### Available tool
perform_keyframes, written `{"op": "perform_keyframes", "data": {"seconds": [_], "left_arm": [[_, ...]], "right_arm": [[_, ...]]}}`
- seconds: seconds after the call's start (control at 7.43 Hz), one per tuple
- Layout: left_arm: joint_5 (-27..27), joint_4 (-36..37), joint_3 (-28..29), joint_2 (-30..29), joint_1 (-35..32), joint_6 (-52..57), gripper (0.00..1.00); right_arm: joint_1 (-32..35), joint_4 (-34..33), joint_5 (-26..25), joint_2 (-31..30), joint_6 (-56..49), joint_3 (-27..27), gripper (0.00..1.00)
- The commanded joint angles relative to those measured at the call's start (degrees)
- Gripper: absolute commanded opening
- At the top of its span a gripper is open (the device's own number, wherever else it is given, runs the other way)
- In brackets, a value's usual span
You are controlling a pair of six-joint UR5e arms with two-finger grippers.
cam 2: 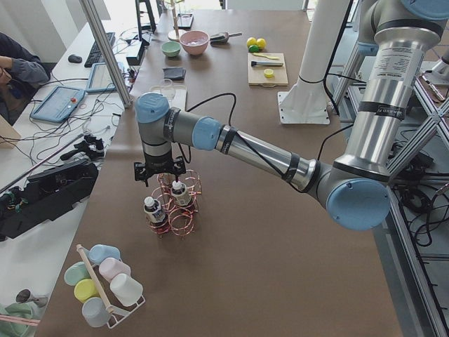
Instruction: Take tea from basket to plate
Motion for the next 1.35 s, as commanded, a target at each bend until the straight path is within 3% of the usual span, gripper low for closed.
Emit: {"op": "perform_keyframes", "data": {"seconds": [0.0,0.13,0.27,0.54,0.94,1.08,1.21], "left_arm": [[-0.17,0.09,-0.43,-1.04,1.5,1.21,0.98],[-0.26,0.01,-0.44,-1.04,1.5,1.73,0.97],[-0.18,0.09,-0.35,-1.04,1.59,3.65,0.86],[-0.26,0.18,-0.35,-0.52,1.59,5.17,0.62],[-1.05,2.28,-0.35,-0.78,1.5,8.58,0.14],[-1.05,2.29,-0.44,-0.95,1.07,8.59,0.03],[-1.14,2.29,-0.44,-0.95,0.89,8.68,0.0]], "right_arm": [[0.0,0.0,0.04,-0.09,0.04,0.04,1.0],[0.0,0.0,-0.05,0.0,0.04,-0.22,1.0],[0.09,0.0,0.12,-0.09,-0.05,0.3,1.0],[0.09,0.0,0.12,-0.09,-0.05,0.39,1.0],[0.09,-0.08,0.12,-0.17,-0.05,0.39,1.0],[0.09,0.0,0.12,-0.09,-0.05,0.39,1.0],[0.09,-0.08,0.12,-0.09,-0.05,0.3,1.0]]}}
